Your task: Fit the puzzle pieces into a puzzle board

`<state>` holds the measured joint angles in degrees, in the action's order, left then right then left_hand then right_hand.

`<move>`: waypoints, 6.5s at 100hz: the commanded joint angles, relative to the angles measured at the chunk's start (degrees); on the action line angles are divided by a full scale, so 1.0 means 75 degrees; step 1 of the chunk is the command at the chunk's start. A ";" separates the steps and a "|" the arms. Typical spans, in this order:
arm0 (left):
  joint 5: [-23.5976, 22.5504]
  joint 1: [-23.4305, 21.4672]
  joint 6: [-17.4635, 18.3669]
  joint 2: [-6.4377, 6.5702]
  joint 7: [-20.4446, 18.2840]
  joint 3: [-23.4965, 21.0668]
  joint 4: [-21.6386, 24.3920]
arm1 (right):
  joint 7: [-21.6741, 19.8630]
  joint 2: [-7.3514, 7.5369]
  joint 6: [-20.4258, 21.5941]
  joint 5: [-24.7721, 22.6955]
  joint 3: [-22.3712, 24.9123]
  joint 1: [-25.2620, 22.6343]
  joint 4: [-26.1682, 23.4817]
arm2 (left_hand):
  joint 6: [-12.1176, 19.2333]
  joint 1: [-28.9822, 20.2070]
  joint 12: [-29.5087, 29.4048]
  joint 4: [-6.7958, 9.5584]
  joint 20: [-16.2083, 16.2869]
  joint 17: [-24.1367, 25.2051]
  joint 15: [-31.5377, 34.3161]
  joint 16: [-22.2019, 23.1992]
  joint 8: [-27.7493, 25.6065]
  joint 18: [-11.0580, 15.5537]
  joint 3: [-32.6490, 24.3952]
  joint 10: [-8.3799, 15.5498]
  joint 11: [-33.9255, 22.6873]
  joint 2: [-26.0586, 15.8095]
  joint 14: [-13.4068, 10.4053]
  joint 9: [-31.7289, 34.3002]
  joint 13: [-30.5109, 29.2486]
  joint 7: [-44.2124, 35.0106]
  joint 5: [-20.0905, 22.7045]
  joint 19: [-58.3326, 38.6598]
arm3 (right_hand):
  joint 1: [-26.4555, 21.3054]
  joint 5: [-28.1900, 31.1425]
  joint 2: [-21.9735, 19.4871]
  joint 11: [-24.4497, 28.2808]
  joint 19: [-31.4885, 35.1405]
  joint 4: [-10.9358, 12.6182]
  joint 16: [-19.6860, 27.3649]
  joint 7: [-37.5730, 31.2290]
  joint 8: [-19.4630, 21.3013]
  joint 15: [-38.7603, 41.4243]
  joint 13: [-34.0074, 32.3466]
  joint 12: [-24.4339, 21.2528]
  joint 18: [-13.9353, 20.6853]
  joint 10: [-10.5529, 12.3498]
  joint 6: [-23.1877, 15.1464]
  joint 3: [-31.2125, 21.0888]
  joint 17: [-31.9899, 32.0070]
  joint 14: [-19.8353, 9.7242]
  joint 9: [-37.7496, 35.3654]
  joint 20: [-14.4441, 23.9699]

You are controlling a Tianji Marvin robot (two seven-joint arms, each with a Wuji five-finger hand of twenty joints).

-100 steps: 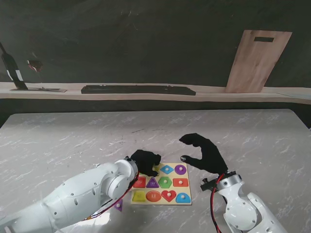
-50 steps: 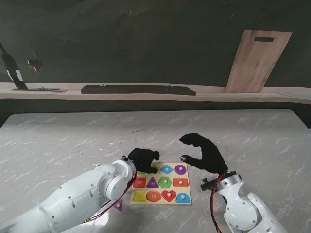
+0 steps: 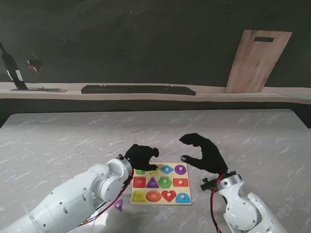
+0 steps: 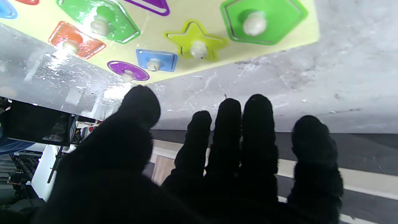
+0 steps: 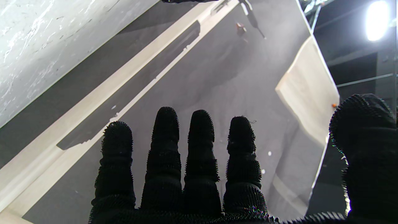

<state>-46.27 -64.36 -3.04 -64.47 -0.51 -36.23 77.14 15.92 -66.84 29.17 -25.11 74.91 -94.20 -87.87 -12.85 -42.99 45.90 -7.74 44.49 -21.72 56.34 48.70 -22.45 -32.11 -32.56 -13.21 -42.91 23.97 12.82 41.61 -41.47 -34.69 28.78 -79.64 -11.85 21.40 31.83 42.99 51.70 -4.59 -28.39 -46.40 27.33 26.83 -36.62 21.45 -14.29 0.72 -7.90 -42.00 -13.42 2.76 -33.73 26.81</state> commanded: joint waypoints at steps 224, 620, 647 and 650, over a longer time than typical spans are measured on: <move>-0.2861 -0.4141 0.1336 0.0868 -0.1149 -0.3969 0.2324 | -0.0031 -0.0024 0.0017 -0.0043 -0.0057 0.0032 0.0053 | 0.1485 -0.1071 0.0043 -0.0835 -0.0365 -0.0049 -0.0382 -0.0406 -0.0462 0.1678 -0.1383 0.0711 0.0572 0.1296 -0.0500 0.1518 -0.0275 -0.4368 0.0630 -0.0119 | 0.0159 0.0212 -0.0124 0.0000 0.0087 0.0021 -0.0076 -0.0004 0.0101 0.0123 -0.0209 0.0082 -0.0094 0.0035 -0.0235 0.0127 0.0049 0.0041 -0.0134 0.0145; -0.1114 -0.1418 -0.0541 0.0601 -0.0990 -0.0646 0.0943 | 0.0064 -0.0051 0.0070 -0.0001 0.0058 -0.0028 0.0038 | 0.0462 -0.1585 -0.0921 -0.0669 -0.0124 -0.0998 -0.0142 -0.1100 0.0079 0.1075 -0.2187 0.0009 0.1433 0.1990 -0.0054 0.3072 -0.1361 -0.3511 0.1786 -0.0758 | 0.0205 0.0262 -0.0235 -0.0010 0.0059 0.0028 -0.0079 0.0022 0.0095 0.0112 -0.0201 0.0076 -0.0093 0.0007 -0.0308 0.0135 0.0082 0.0063 -0.0190 0.0152; -0.1053 -0.1279 -0.0286 0.0572 -0.0774 -0.0510 0.0726 | 0.0069 -0.0054 0.0070 0.0007 0.0053 -0.0020 0.0048 | 0.0019 -0.1241 -0.0823 -0.0698 -0.0110 -0.1192 0.0244 -0.1051 -0.0048 0.0909 -0.2574 -0.0108 0.0371 0.1914 -0.0163 0.2940 -0.1491 -0.4035 0.1613 -0.0904 | 0.0209 0.0243 -0.0270 -0.0018 0.0052 0.0032 -0.0080 0.0031 0.0102 0.0106 -0.0196 0.0073 -0.0102 0.0007 -0.0386 0.0152 0.0093 0.0075 -0.0203 0.0154; -0.0977 -0.1283 -0.0294 0.0551 -0.0718 -0.0512 0.0710 | 0.0075 -0.0055 0.0070 0.0005 0.0054 -0.0020 0.0048 | -0.0005 -0.1231 -0.0812 -0.0696 -0.0111 -0.1190 0.0253 -0.1044 -0.0054 0.0907 -0.2597 -0.0110 0.0346 0.1904 -0.0163 0.2926 -0.1481 -0.4045 0.1587 -0.0904 | 0.0201 0.0240 -0.0278 -0.0017 0.0054 0.0034 -0.0080 0.0031 0.0103 0.0105 -0.0194 0.0074 -0.0097 -0.0002 -0.0394 0.0149 0.0089 0.0077 -0.0207 0.0156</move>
<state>-54.68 -73.38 -5.04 -60.27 -6.36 -40.39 84.00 16.31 -66.91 29.51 -25.00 75.46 -94.01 -87.30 -11.64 -50.66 39.22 -11.53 42.34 -30.07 56.41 40.74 -22.22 -32.11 -51.14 -12.35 -38.26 37.27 13.50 63.32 -50.94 -62.42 38.94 -83.78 -11.85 22.66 30.53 42.99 51.70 -4.59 -28.45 -46.40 27.47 27.43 -36.66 21.56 -14.71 0.72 -8.71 -41.99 -13.42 3.29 -34.34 26.82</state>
